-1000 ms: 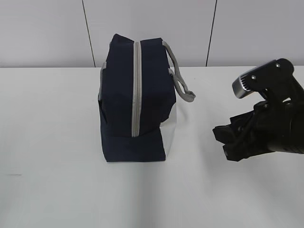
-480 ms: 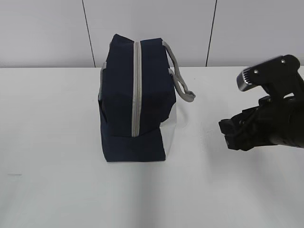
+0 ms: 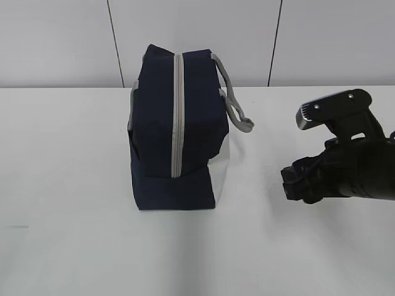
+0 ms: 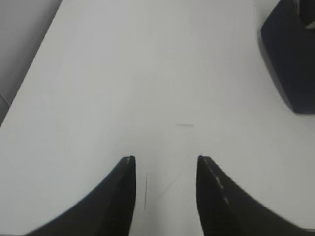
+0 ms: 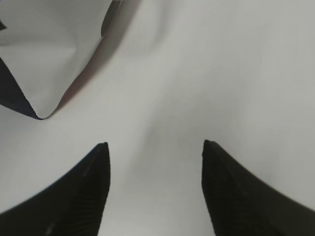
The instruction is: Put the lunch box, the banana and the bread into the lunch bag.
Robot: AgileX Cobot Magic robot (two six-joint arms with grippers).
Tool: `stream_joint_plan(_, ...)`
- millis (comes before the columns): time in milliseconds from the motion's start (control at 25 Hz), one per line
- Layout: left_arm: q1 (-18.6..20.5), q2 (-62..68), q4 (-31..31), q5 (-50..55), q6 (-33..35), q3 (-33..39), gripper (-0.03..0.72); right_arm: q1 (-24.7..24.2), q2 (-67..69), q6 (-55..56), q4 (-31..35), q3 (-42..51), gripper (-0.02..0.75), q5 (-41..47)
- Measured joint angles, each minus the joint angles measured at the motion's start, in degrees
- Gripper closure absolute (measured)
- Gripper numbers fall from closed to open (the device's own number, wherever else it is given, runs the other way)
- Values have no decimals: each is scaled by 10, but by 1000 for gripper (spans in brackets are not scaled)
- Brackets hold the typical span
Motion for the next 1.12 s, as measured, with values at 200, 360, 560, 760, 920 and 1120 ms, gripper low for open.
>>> stream_joint_plan(200,48,-30,0,0,0,0,399,0,0,0,1,-2,277,0)
stream_joint_plan(360,51,-36,0,1,0,0,399,1,1,0,2,-3,277,-1)
stream_joint_plan(560,12,-36,0,1,0,0,399,1,1,0,2,-3,276,-6)
stream_joint_plan(760,-38,-36,0,1,0,0,399,1,1,0,2,-3,277,-7)
stream_joint_plan(920,-50,-36,0,1,0,0,399,1,1,9,2,-3,277,-7)
stream_joint_plan(1120,-50,-36,0,1,0,0,399,1,1,23,2,-3,277,-8)
